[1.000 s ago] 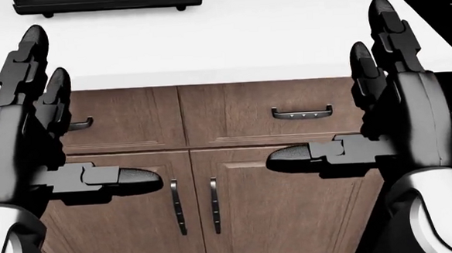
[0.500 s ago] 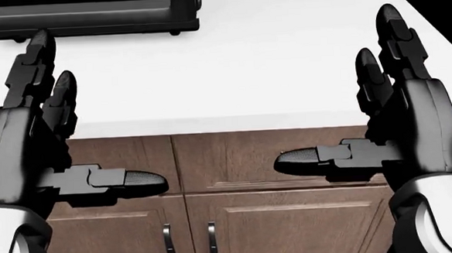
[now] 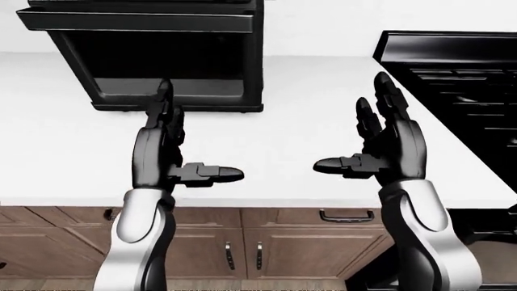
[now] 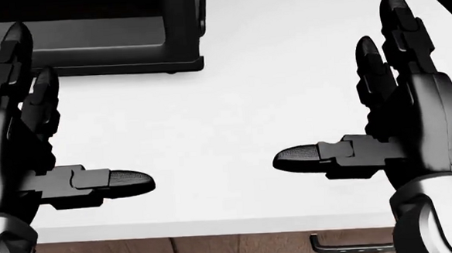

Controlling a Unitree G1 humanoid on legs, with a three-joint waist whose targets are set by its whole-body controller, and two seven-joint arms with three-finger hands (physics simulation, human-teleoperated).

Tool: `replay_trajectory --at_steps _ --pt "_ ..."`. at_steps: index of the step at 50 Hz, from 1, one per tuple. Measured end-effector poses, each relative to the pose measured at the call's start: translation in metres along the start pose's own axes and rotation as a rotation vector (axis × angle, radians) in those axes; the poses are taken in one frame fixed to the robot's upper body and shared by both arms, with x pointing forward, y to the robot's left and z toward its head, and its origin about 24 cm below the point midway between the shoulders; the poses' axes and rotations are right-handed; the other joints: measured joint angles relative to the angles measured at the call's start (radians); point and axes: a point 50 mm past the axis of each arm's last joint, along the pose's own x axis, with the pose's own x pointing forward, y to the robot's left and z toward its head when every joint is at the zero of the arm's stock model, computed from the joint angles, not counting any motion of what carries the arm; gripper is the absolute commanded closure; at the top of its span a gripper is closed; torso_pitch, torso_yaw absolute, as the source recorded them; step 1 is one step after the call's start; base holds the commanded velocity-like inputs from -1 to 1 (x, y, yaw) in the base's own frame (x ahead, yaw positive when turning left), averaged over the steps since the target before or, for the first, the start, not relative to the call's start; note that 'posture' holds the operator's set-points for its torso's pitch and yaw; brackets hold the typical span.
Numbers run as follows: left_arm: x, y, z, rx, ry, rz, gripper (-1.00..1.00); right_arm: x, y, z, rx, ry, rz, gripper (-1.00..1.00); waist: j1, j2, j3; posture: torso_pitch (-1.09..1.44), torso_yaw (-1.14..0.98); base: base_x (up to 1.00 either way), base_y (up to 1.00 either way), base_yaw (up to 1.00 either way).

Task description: Open the toaster oven door.

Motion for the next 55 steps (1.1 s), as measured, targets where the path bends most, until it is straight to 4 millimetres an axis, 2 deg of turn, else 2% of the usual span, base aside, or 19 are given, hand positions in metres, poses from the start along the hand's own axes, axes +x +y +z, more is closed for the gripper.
replay_trajectory --at_steps 4,7,10,11,12,14,17,28,35,40,52,55 --pt "0.002 -0.002 -0.006 -0.003 0.053 -0.014 -1.0 0.002 -0.005 -0.012 -0.009 0.064 -0.034 -1.0 -0.005 -0.011 0.026 0.0 0.0 0.02 0.0 0.0" --pt "0.001 -0.001 -0.008 -0.002 0.056 -0.007 -1.0 0.001 -0.002 -0.01 -0.007 0.062 -0.019 -1.0 -0.007 0.021 0.003 0.0 0.0 0.16 0.0 0.0" --pt "-0.001 0.001 0.005 -0.001 -0.021 0.002 -1.0 0.0 0.002 0.003 -0.002 -0.009 -0.002 -1.0 -0.02 0.048 -0.008 0.0 0.0 0.0 0.0 0.0" --pt "-0.004 0.0 0.009 -0.004 -0.061 0.002 -1.0 0.0 0.002 0.006 0.0 -0.03 0.003 -1.0 -0.025 0.064 -0.015 0.0 0.0 0.0 0.0 0.0" --pt "-0.009 0.0 0.012 0.002 -0.106 0.0 -1.0 0.0 0.003 0.007 0.006 -0.041 0.005 -1.0 -0.027 0.066 -0.021 0.0 0.0 0.0 0.0 0.0" --pt "-0.019 -0.001 0.018 -0.015 -0.157 -0.011 -1.0 -0.001 0.002 0.002 0.01 -0.015 0.001 -1.0 -0.018 0.039 -0.009 0.0 0.0 0.0 0.0 0.0" --pt "-0.024 0.003 0.024 -0.011 -0.186 0.005 -1.0 0.001 0.002 -0.006 0.011 0.037 0.0 -1.0 -0.007 0.02 -0.012 0.0 0.0 0.0 0.0 0.0" --pt "-0.024 -0.001 0.024 -0.016 -0.181 -0.027 -1.0 0.002 -0.001 -0.001 0.007 0.009 -0.018 -1.0 -0.006 0.024 -0.054 -0.08 0.0 0.0 0.0 0.0" --pt "-0.024 -0.002 0.016 -0.006 -0.152 -0.049 -1.0 0.003 -0.002 -0.004 0.007 0.019 -0.022 -1.0 -0.004 0.023 -0.094 -0.15 0.0 0.0 0.0 0.0" --pt "-0.022 -0.003 0.017 -0.002 -0.162 -0.055 -1.0 0.002 0.0 -0.004 0.009 0.013 -0.019 -1.0 -0.003 0.021 -0.134 -0.2 0.0 0.0 0.0 0.0" --pt "-0.019 -0.005 0.019 0.007 -0.165 -0.062 -1.0 0.002 -0.001 -0.006 0.008 0.013 -0.023 -1.0 0.002 0.019 -0.26 -0.32 0.0 0.0 0.0 0.0" --pt "-0.018 -0.005 0.022 0.025 -0.178 -0.061 -1.0 0.001 -0.001 -0.004 0.008 0.002 -0.022 -1.0 0.003 0.019 -0.286 -0.33 0.0 0.0 0.0 0.0"
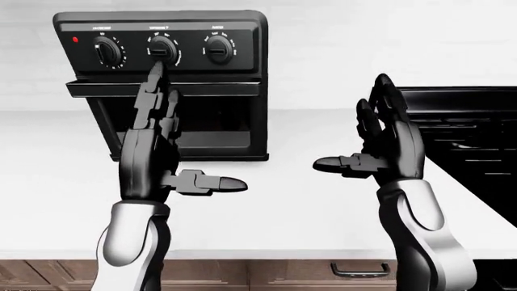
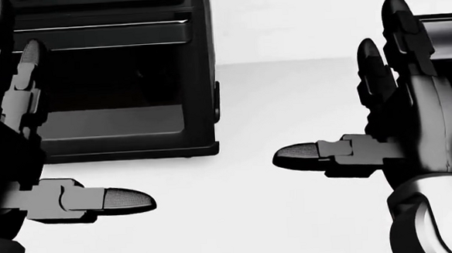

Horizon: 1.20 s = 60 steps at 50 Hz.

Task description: Open the toaster oven door.

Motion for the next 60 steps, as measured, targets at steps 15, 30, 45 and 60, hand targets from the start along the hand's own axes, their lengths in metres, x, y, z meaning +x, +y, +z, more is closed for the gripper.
replay_trajectory --at_steps 15,30,45,60 --pt "0.043 0.006 0.004 0.664 -0.11 -0.03 -1.0 0.001 -0.003 -0.002 0.007 -0.001 -0.006 -1.0 0.0 -0.001 0.002 -0.33 0.0 0.0 0.0 0.0" --pt "0.074 -0.017 -0.014 1.115 -0.164 -0.145 -1.0 0.001 -0.004 0.008 0.012 -0.028 -0.01 -1.0 0.001 -0.01 -0.006 -0.33 0.0 0.0 0.0 0.0" --pt "0.09 -0.032 -0.034 1.232 -0.107 -0.228 -1.0 0.0 -0.005 0.012 0.016 -0.031 -0.016 -1.0 0.014 -0.02 -0.022 -0.33 0.0 0.0 0.0 0.0" --pt "0.099 -0.026 -0.045 1.281 -0.043 -0.213 -0.65 0.001 -0.012 0.004 0.021 -0.023 -0.045 -1.0 0.002 -0.004 -0.01 -0.33 0.0 0.0 0.0 0.0"
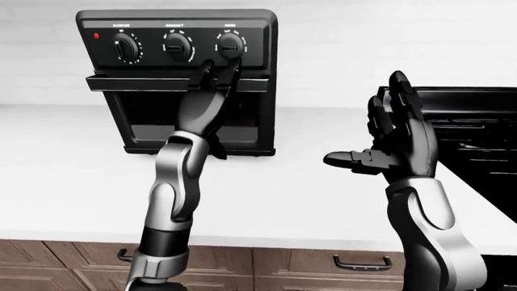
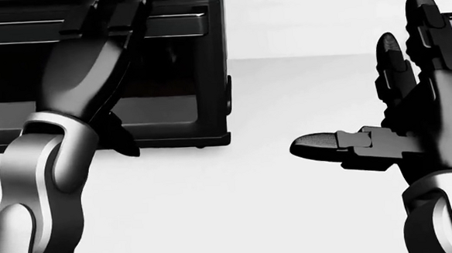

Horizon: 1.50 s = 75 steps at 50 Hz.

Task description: Open the toaster oven door.

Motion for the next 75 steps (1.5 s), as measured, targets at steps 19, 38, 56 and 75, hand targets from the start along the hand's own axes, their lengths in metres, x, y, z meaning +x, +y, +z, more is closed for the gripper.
replay_trajectory --at_steps 19,38,56,75 --pt "-0.005 0.021 0.001 0.106 0.012 0.125 -0.1 -0.001 -0.001 0.004 0.006 -0.01 -0.002 -1.0 -0.019 0.01 -0.015 -0.33 0.0 0.0 0.0 0.0" --pt "-0.017 0.024 -0.011 0.237 0.109 0.169 -0.1 -0.001 -0.004 0.004 0.009 -0.018 -0.015 -1.0 -0.035 0.023 -0.031 -0.33 0.0 0.0 0.0 0.0" --pt "-0.055 0.03 -0.014 0.209 0.154 0.179 -0.06 0.0 -0.004 0.003 0.008 -0.018 -0.021 -1.0 -0.042 0.035 -0.037 -0.33 0.0 0.0 0.0 0.0" --pt "-0.105 0.017 -0.001 0.18 0.14 0.081 -0.17 -0.001 -0.005 0.003 0.011 -0.018 -0.027 -1.0 -0.026 0.021 -0.025 -0.33 0.0 0.0 0.0 0.0"
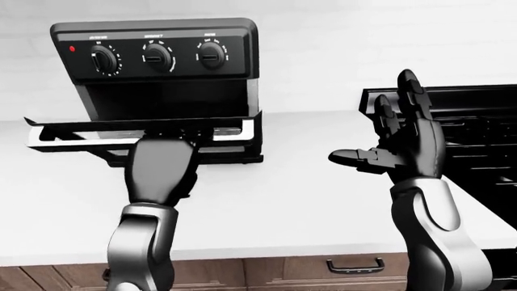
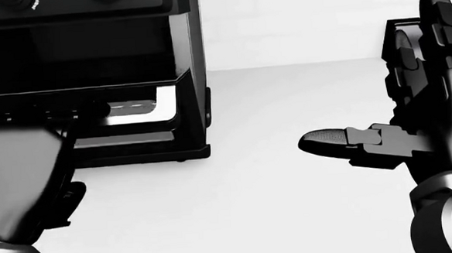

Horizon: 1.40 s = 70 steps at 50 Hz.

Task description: Open the toaster oven door.

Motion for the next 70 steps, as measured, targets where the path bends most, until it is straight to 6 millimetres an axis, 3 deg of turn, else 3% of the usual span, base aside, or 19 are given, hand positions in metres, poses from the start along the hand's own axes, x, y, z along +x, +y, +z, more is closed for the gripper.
replay_trajectory --at_steps 15,22,26,46,54,56,61,67,70 --pt "-0.033 -0.012 0.004 -0.036 -0.017 -0.159 -0.18 0.0 -0.002 -0.003 0.005 0.002 -0.004 -1.0 0.007 -0.012 0.025 -0.33 0.0 0.0 0.0 0.0" --pt "-0.039 -0.012 0.003 -0.055 -0.012 -0.197 -0.24 0.0 -0.001 -0.002 0.005 -0.001 0.0 -1.0 0.005 -0.016 0.035 -0.33 0.0 0.0 0.0 0.0" --pt "-0.049 -0.012 0.003 -0.073 -0.011 -0.228 -0.43 0.0 -0.002 -0.001 0.005 -0.003 -0.004 -1.0 0.006 -0.017 0.034 -0.33 0.0 0.0 0.0 0.0" --pt "-0.082 -0.009 0.002 -0.198 -0.046 -0.358 -0.58 0.0 -0.004 -0.006 0.009 0.007 -0.013 -1.0 0.03 -0.02 0.022 -0.33 0.0 0.0 0.0 0.0" --pt "-0.099 -0.026 0.0 -0.215 -0.059 -0.398 -0.62 0.001 -0.004 -0.007 0.011 0.008 -0.01 -1.0 0.042 -0.02 0.01 -0.33 0.0 0.0 0.0 0.0" --pt "-0.104 -0.031 -0.001 -0.22 -0.064 -0.413 -0.76 0.001 -0.004 -0.007 0.011 0.007 -0.01 -1.0 0.043 -0.02 0.01 -0.33 0.0 0.0 0.0 0.0" --pt "-0.118 -0.05 -0.004 -0.228 -0.078 -0.483 -0.83 0.001 -0.004 -0.005 0.011 0.002 -0.013 -1.0 0.044 -0.018 0.014 -0.33 0.0 0.0 0.0 0.0" --pt "-0.13 -0.053 -0.008 -0.226 -0.065 -0.468 -0.84 0.0 -0.003 -0.005 0.01 0.002 -0.01 -1.0 0.031 -0.012 0.014 -0.33 0.0 0.0 0.0 0.0" --pt "-0.135 -0.054 -0.009 -0.208 -0.071 -0.467 -1.0 0.0 -0.005 -0.006 0.007 0.003 -0.021 -1.0 0.029 -0.009 0.011 -0.33 0.0 0.0 0.0 0.0"
